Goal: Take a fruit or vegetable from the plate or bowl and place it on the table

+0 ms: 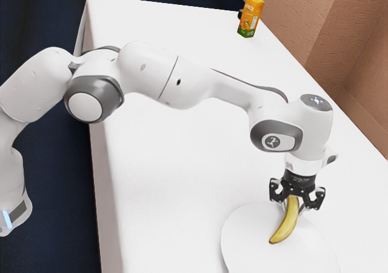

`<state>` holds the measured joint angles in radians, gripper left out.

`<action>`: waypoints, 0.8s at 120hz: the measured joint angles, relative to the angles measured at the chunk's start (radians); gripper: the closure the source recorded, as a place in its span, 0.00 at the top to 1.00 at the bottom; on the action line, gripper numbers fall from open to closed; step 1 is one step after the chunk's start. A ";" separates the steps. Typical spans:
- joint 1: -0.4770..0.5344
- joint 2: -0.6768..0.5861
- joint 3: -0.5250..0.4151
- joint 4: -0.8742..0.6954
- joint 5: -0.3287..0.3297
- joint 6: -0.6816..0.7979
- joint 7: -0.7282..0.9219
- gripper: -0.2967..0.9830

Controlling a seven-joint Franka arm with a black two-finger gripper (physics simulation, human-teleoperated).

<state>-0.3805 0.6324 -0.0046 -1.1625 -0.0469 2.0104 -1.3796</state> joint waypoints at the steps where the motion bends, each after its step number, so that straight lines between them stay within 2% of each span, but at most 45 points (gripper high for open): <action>1: 0.000 -0.001 0.000 0.001 0.000 -0.002 0.000 0.36; 20: 0.002 -0.044 0.013 0.006 0.003 -0.045 0.000 0.36; 56: 0.001 -0.170 0.111 0.007 0.004 -0.155 -0.010 0.37; 96: 0.001 -0.227 0.291 0.007 0.002 -0.296 -0.033 0.36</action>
<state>-0.3792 0.4055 0.2864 -1.1552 -0.0447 1.7140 -1.4123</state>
